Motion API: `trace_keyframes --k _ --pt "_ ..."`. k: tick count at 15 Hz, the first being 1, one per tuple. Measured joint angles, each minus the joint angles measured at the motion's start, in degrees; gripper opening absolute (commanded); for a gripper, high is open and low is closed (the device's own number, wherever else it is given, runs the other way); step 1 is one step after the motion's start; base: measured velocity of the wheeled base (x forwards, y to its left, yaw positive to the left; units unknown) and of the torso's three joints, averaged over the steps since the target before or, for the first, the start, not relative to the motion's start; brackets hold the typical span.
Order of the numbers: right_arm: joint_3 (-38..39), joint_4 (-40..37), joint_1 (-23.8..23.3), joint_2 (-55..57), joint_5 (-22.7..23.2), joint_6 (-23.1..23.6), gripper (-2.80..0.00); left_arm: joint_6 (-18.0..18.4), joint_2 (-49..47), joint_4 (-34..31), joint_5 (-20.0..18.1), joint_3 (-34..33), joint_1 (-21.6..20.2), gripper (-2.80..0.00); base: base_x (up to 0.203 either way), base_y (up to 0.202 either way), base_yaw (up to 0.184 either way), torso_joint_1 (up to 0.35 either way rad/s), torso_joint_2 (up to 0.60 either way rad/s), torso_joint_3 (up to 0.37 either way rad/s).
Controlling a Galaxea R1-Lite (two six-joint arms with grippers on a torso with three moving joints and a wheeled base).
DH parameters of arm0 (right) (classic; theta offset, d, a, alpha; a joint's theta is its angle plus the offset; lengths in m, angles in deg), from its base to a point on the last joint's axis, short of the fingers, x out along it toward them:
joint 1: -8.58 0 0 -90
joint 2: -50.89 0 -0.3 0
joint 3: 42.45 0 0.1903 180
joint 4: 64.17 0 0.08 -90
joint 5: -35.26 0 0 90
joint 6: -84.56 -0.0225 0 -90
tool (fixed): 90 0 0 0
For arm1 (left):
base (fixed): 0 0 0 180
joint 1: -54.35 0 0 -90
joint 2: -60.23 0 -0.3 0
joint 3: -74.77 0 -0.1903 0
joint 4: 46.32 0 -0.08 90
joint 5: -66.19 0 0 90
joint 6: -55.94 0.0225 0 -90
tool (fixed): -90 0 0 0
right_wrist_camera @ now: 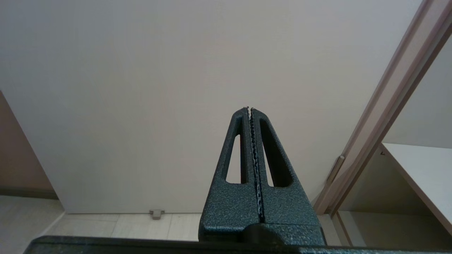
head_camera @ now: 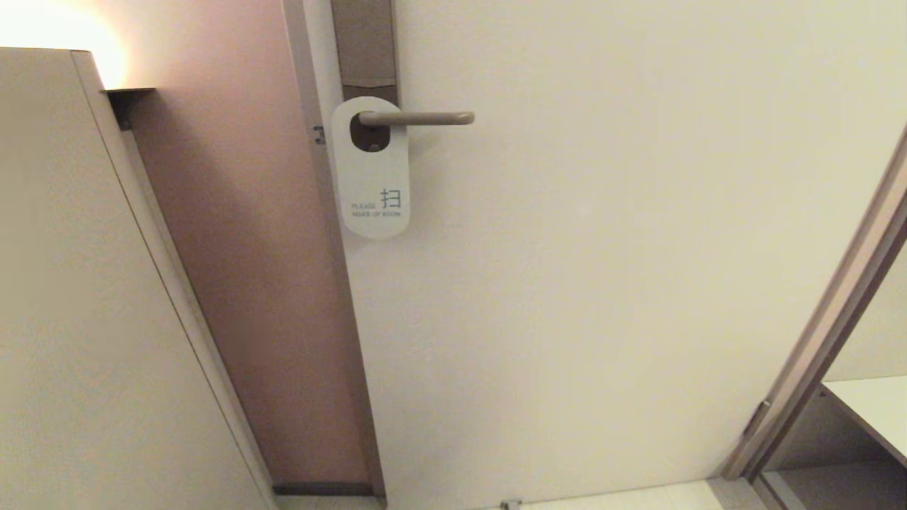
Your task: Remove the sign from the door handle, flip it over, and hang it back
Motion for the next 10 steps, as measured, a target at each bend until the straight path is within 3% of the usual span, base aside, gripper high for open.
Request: trace_keyframes --k 10 --pt "0.0 -0.04 0.0 0.0 -0.02 -0.01 -2.8 -0.01 0.0 -0.02 0.0 0.0 0.0 -2.8 0.0 0.0 0.0 0.0 0.0 0.0"
